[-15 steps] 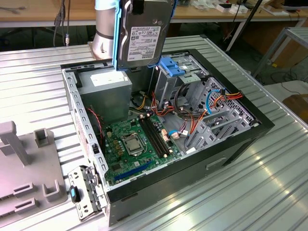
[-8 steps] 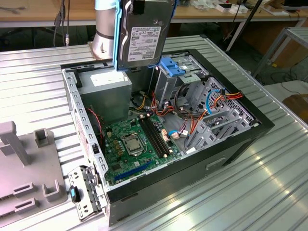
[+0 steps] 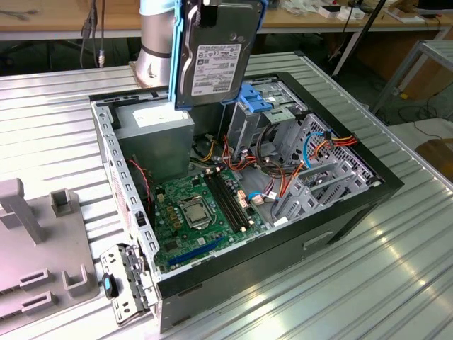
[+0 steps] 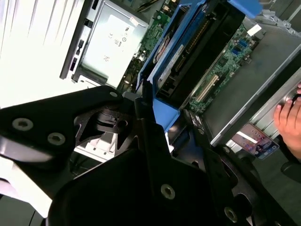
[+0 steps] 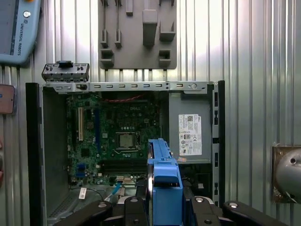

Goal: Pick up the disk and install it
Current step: 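Insert the disk into the insertion slot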

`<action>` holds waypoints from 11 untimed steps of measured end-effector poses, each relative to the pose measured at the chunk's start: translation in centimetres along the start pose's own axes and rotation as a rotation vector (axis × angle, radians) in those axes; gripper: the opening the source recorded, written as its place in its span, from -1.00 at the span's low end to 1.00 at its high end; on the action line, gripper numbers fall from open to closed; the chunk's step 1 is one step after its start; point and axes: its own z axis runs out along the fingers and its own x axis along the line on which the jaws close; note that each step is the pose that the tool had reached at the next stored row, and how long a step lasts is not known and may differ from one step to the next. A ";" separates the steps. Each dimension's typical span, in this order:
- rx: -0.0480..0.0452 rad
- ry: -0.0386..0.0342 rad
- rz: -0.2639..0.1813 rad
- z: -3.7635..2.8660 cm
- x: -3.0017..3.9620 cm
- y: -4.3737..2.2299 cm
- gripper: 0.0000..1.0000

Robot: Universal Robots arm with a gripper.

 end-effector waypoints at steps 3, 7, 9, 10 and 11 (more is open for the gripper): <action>0.0000 0.0001 0.000 -0.02 0.95 -0.01 -0.26; 0.0000 0.0000 0.000 -0.01 1.34 -0.02 -0.26; 0.0000 0.0000 0.000 0.00 1.45 -0.02 -0.26; -0.0001 0.0001 0.000 0.00 1.56 -0.02 -0.26; 0.0000 0.0000 0.000 0.01 1.67 -0.02 -0.26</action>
